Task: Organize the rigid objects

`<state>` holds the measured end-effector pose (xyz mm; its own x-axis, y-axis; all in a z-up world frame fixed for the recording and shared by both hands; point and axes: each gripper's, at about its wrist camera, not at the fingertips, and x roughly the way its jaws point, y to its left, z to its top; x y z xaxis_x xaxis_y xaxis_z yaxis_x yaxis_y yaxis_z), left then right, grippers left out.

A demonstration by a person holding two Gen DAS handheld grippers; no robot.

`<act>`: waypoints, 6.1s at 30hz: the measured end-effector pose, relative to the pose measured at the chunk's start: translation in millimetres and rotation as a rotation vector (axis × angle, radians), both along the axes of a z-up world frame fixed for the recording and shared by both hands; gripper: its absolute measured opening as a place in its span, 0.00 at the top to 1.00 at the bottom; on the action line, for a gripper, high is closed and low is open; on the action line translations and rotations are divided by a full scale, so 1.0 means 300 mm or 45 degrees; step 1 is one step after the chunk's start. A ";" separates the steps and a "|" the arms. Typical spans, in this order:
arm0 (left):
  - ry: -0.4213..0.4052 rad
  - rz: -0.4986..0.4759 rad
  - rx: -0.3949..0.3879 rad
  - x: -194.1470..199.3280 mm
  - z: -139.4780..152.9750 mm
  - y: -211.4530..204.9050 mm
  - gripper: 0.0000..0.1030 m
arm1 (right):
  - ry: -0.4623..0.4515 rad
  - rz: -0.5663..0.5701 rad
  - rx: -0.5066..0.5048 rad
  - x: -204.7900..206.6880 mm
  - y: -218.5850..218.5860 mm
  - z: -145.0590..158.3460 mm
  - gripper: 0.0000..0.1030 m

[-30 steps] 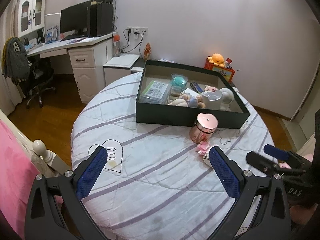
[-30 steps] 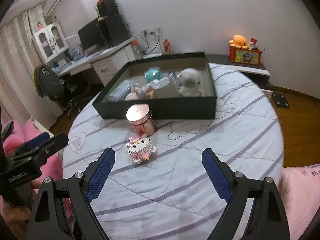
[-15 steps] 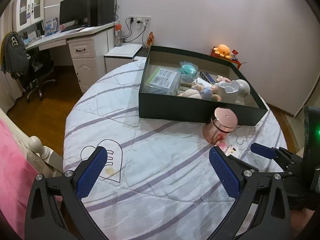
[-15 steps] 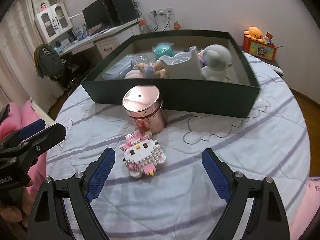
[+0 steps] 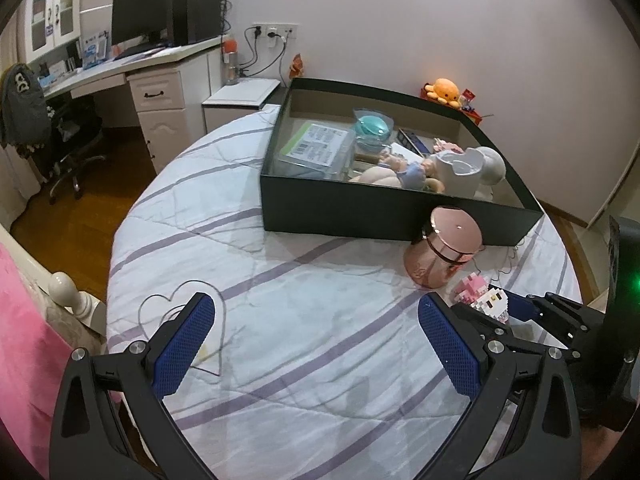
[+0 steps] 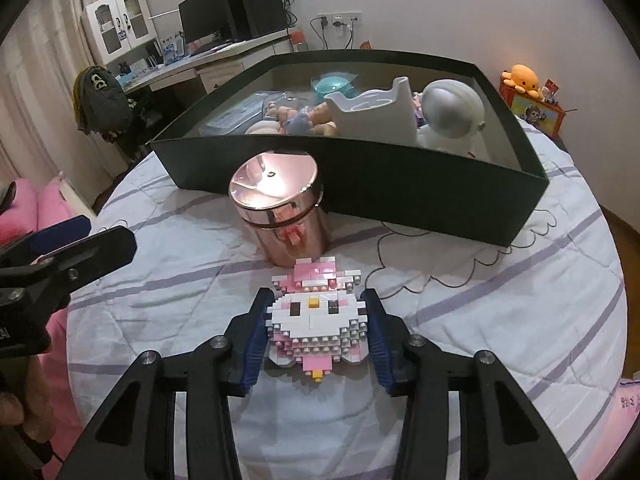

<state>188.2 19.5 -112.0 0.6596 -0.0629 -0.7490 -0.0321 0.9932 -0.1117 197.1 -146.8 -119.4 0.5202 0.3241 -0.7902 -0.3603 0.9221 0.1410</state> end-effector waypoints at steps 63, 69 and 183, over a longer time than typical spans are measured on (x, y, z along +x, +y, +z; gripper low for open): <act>-0.185 -0.152 -0.051 0.322 0.257 -0.021 0.54 | -0.229 -0.013 0.146 0.214 -0.061 0.386 0.56; -0.182 -0.154 -0.061 0.546 0.293 -0.022 0.54 | -0.230 -0.033 0.157 0.431 -0.054 0.444 0.56; -0.547 0.087 0.120 -0.760 0.433 -0.095 0.00 | -0.663 -0.381 0.114 -0.782 -0.138 0.579 0.00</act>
